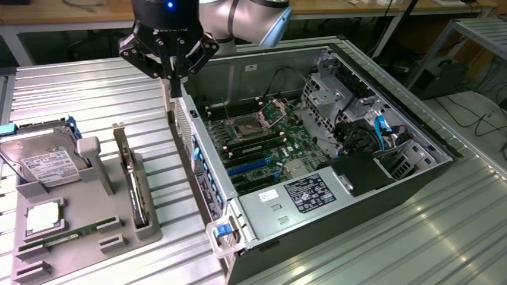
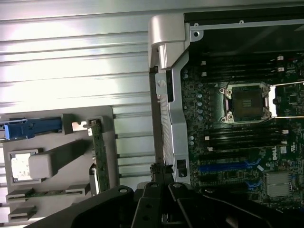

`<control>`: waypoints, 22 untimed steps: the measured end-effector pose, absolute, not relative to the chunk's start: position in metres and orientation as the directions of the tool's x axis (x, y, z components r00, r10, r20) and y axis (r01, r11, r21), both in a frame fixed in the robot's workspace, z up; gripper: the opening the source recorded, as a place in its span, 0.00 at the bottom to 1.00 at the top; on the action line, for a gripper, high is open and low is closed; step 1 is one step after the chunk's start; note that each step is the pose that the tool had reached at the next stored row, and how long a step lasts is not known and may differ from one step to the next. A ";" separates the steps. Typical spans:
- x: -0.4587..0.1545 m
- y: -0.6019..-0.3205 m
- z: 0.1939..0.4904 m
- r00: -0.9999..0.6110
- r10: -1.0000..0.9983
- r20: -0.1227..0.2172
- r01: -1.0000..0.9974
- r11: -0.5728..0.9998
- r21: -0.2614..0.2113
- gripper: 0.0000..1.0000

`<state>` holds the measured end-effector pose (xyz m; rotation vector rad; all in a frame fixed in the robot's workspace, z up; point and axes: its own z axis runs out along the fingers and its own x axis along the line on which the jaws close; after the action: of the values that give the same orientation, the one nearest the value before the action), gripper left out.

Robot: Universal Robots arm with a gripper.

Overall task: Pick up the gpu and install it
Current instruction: 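Reach for the gpu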

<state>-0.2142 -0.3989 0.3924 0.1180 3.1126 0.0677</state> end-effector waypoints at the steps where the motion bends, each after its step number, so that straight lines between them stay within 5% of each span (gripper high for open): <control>1: -0.215 -0.399 0.392 -0.997 0.076 -0.024 0.075 0.996 0.044 0.11; 22: -0.226 -0.399 0.392 -0.997 0.076 -0.024 0.075 0.996 0.044 0.11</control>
<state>-0.2262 -0.3990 0.3922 0.1180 3.1126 0.0677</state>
